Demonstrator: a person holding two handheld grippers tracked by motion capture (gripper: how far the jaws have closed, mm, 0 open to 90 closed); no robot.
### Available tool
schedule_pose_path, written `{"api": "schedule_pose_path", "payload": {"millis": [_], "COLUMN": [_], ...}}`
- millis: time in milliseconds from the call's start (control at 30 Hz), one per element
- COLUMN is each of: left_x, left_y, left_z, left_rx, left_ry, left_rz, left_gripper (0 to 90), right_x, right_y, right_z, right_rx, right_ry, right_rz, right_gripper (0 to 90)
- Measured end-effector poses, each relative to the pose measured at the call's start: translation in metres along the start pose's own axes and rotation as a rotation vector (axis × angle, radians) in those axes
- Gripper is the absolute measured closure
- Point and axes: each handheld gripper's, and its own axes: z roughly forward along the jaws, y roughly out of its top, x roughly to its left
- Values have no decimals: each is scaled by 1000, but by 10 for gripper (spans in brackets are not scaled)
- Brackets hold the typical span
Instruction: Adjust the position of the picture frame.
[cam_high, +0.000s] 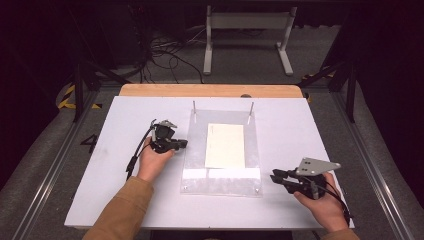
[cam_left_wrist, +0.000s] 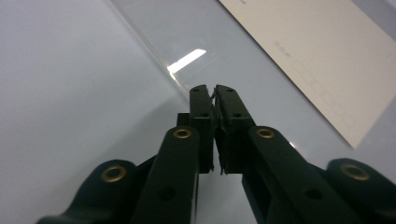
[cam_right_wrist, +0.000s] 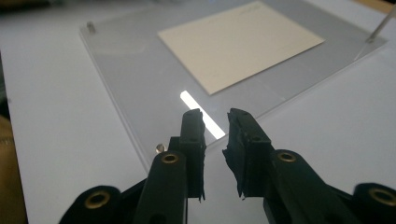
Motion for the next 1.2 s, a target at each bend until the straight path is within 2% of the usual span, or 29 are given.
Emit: {"api": "schedule_pose_path", "payload": {"millis": [33,100,200,267,367,500,633,667,733,900,1100,1200], "left_x": [-3,-6,-5,-5,-11,-21,-22,-22,-22,-24,-18,-17], "left_y": [-1,-4,-9,-12,-18,-26,-33,-35,-36,-35,-36,-37], "left_z": [-4,-12,-23,-25,-29,-36,-41,-42,-43,-42,-41,-41], "left_rx": [3,-4,-29,-22,-7,9,3,5,-5,-4,-8,-8], "left_ry": [4,2,17,54,40,36,33,33,25,21,10,5], "left_rz": [19,37,25,40,78,128,126,126,114,130,100,95], "left_gripper": [828,793,747,724,708,693,693,693,693,693,693,693], "right_x": [3,7,12,15,19,19,19,18,18,20,18,16], "right_y": [3,8,14,17,21,21,22,21,21,23,23,23], "right_z": [6,14,23,29,36,46,51,57,59,63,64,64], "right_rx": [48,108,159,194,241,293,322,355,365,373,360,361], "right_ry": [5,25,52,91,107,142,171,192,195,224,221,235], "right_rz": [-36,-76,-114,-114,-143,-147,-144,-167,-173,-211,-264,-259], "right_gripper": [733,705,670,677,684,684,681,677,677,735,826,834]}}
